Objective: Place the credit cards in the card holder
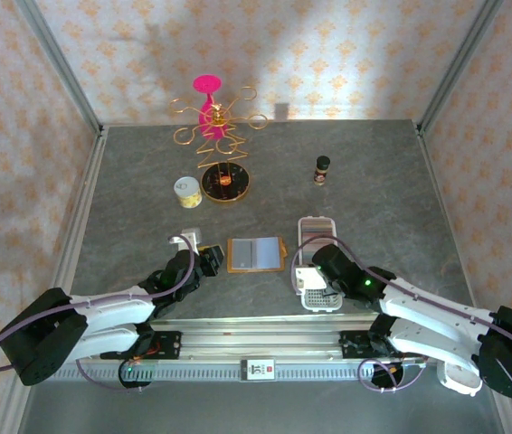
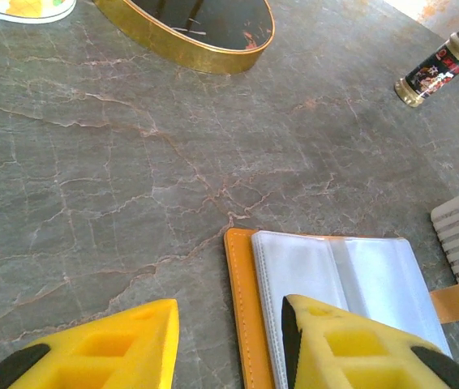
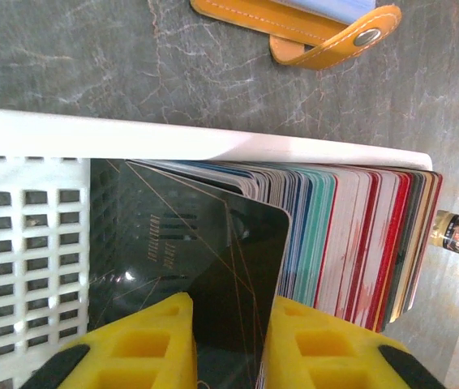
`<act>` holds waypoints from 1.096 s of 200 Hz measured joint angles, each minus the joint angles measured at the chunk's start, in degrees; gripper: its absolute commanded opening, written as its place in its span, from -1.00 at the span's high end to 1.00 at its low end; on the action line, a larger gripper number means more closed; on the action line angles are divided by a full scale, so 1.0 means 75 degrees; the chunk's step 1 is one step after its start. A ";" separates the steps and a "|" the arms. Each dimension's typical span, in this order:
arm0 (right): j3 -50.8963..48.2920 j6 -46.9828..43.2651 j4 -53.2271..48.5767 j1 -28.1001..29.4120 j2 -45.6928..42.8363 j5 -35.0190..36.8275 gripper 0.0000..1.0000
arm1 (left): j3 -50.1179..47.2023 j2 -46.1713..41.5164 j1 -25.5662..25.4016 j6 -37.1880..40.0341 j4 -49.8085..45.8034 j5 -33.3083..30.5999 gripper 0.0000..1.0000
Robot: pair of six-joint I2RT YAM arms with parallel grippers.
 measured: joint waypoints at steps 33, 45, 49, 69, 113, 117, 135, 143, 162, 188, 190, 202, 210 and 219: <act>0.0105 0.0070 -0.0166 0.0000 -0.0009 -0.0012 0.74 | 0.0000 0.0000 0.0000 0.0000 0.0003 0.0038 0.21; 0.0157 0.0122 -0.0248 0.0000 -0.0023 -0.0041 0.86 | 0.0000 0.0000 0.0000 -0.0003 0.0000 0.0038 0.21; 0.0181 0.0099 -0.0283 0.0000 -0.0032 -0.0058 0.88 | 0.0000 0.0000 0.0000 -0.0003 0.0003 0.0038 0.21; 0.0291 0.0195 -0.0519 0.0003 -0.0090 -0.0160 0.98 | 0.0000 0.0000 0.0000 -0.0003 0.0003 0.0038 0.20; 0.0635 0.0504 -0.1250 0.0003 -0.0181 -0.0519 1.00 | 0.0000 -0.0003 0.0000 0.0003 0.0006 0.0058 0.17; 0.0697 0.0542 -0.1352 0.0003 -0.0198 -0.0571 1.00 | 0.0000 -0.0003 0.0000 0.0006 0.0012 0.0064 0.17; 0.1020 0.0778 -0.1807 0.0003 -0.0268 -0.0828 1.00 | 0.0000 -0.0020 0.0000 0.0003 0.0032 0.0070 0.16; 0.1218 0.0906 -0.2020 0.0003 -0.0303 -0.0970 1.00 | 0.0000 -0.0038 0.0000 0.0003 0.0035 0.0076 0.15; 0.1784 0.1279 -0.2468 0.0006 -0.0414 -0.1387 1.00 | 0.0000 -0.0061 0.0000 0.0003 0.0076 0.0111 0.12; 0.2576 0.1950 -0.2704 0.0009 -0.0667 -0.2320 1.00 | 0.0000 -0.0061 0.0000 0.0015 0.0087 0.0242 0.00; 0.2623 0.2011 -0.2681 0.0009 -0.0708 -0.2401 1.00 | 0.0000 -0.0061 0.0000 0.0023 0.0087 0.0251 -0.01; 0.2754 0.2422 -0.2361 0.0009 -0.0997 -0.2888 1.00 | 0.0000 -0.0061 0.0000 0.0020 0.0090 0.0294 -0.04; 0.2742 0.2748 -0.2011 0.0009 -0.1227 -0.3133 1.00 | 0.0000 -0.0061 0.0000 0.0023 0.0087 0.0323 -0.07; 0.2652 0.3229 -0.1486 0.0009 -0.1501 -0.3351 1.00 | 0.0000 -0.0061 0.0000 0.0029 0.0087 0.0388 -0.10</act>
